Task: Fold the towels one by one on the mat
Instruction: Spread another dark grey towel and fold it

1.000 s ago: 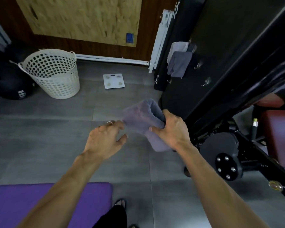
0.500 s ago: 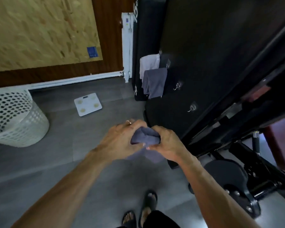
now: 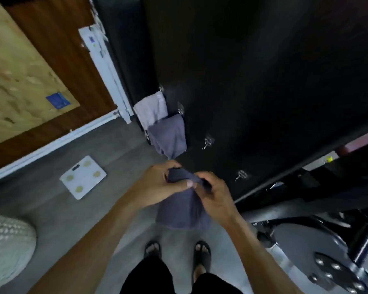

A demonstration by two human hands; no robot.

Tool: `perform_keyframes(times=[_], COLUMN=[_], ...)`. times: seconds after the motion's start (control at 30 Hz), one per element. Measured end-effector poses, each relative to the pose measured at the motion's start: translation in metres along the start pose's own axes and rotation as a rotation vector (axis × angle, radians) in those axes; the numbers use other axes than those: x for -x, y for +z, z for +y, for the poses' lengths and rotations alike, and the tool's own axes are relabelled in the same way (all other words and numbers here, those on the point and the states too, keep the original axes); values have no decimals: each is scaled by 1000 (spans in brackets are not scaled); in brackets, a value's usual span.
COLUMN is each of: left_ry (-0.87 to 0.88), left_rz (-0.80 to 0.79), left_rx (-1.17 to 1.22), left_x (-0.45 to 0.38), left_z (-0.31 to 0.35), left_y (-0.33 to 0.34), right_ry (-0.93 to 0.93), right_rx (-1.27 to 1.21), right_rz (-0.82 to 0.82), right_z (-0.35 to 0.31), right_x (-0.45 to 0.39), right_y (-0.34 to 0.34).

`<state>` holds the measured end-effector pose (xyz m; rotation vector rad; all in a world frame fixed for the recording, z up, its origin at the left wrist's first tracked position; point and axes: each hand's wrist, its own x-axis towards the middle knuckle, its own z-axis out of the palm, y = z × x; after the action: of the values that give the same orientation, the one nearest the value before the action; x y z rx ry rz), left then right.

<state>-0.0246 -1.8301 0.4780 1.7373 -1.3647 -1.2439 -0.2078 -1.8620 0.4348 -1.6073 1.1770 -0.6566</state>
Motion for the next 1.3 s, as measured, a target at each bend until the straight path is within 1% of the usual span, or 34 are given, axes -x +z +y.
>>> perform_keyframes(times=[0.1,0.17,0.3,0.4,0.47,0.6,0.7,0.77,0.8,0.87,0.9,0.93,0.97,1.0,1.03,1.07,1.23,1.3], left_ry=[-204,-237,-211,-209,-204,-199,-229,-209,-174,-104,-56,22,124,229,310,354,356,292], left_rz=[-272,-379,-443,-502,-511,-494,-455,-396,-333,-145,-62,-9,13,11,1,-13,-156,-223], left_rx=[282,310,221,161,106,76,89,105,89,77,87,78,42,-15,-65,-96,-170,-187], left_x=[-48,-78,-126,-162,-182,-206,-213,-215,-214,-204,-199,-194,-191,-190,-189,-188,-174,-168], left_z=[-1,-4,-10,-14,-20,-42,-54,-58,-61,-65,-67,-68,-68,-68,-67,-66,-74,-77], left_y=[-22,-29,-28,-25,-20,1,15,20,22,22,21,20,20,21,21,22,15,15], right_ry=[127,215,342,432,462,534,611,648,675,754,736,653,555,480,443,432,430,458], right_rx=[-136,-245,-369,-405,-414,-425,-448,-444,-400,-216,-101,10,87,109,71,9,-169,-242], right_rz=[198,339,587,729,819,975,979,976,973,1011,1069,1125,1132,1092,1027,962,816,764], right_z=[4,6,20,27,30,42,53,58,59,57,55,51,48,44,46,46,44,41], right_x=[-23,-32,-52,-70,-81,-94,-105,-112,-114,-113,-110,-107,-105,-104,-102,-100,-86,-87], right_y=[7,16,41,55,59,64,68,69,68,71,74,78,83,86,90,92,97,92])
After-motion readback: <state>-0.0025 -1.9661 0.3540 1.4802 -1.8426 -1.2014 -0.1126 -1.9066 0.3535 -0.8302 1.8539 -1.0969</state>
